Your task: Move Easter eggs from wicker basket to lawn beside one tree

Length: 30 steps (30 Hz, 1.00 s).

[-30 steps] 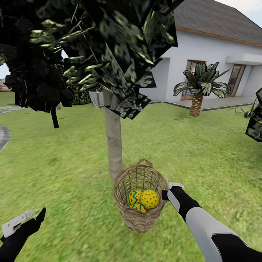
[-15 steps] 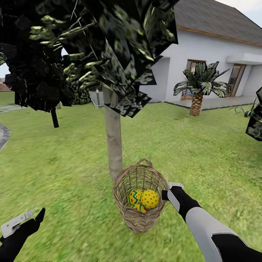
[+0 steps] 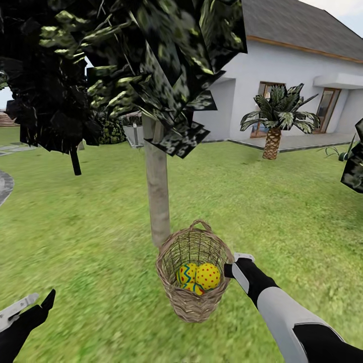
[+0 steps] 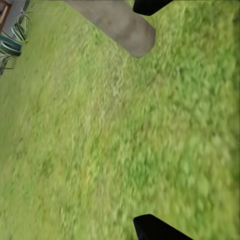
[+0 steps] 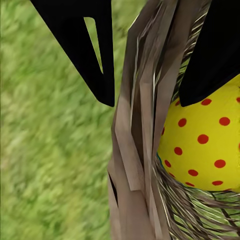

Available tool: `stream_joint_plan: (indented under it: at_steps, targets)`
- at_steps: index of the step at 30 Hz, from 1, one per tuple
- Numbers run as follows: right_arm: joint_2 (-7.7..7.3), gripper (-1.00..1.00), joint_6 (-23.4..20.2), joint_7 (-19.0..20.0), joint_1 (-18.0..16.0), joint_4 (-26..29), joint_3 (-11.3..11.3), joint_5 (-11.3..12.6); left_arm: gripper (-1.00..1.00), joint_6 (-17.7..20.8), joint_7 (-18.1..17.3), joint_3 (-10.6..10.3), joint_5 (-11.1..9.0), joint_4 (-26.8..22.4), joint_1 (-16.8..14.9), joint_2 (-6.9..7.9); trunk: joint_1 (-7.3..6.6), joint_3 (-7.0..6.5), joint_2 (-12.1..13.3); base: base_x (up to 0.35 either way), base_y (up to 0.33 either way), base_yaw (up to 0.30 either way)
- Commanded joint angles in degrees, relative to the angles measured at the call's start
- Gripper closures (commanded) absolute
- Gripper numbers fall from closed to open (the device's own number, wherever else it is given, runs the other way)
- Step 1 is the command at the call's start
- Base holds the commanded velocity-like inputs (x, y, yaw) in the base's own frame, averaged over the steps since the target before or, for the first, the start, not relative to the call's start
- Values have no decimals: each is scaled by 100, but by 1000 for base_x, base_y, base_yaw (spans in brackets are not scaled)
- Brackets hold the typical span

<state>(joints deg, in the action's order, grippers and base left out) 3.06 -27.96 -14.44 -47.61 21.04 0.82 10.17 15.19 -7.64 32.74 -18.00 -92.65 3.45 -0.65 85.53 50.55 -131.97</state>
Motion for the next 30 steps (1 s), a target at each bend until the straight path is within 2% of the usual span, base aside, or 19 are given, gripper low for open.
stream_joint_plan:
  at_steps: [1,28,30]
  targets:
    - [1,100,-13,-46,-3,14,2,73,-100,45,-27,15,-55,-8,-2,-3,22,23,-44,0,0,0]
    - [-6,100,-16,-51,-3,22,-2,73,-100,37,-27,10,-55,-8,-2,-5,615,507,-1127,0,0,0]
    - [-6,100,-16,-51,-3,22,-2,73,-100,37,-27,12,-55,-8,-2,-5,620,552,-1130,0,0,0]
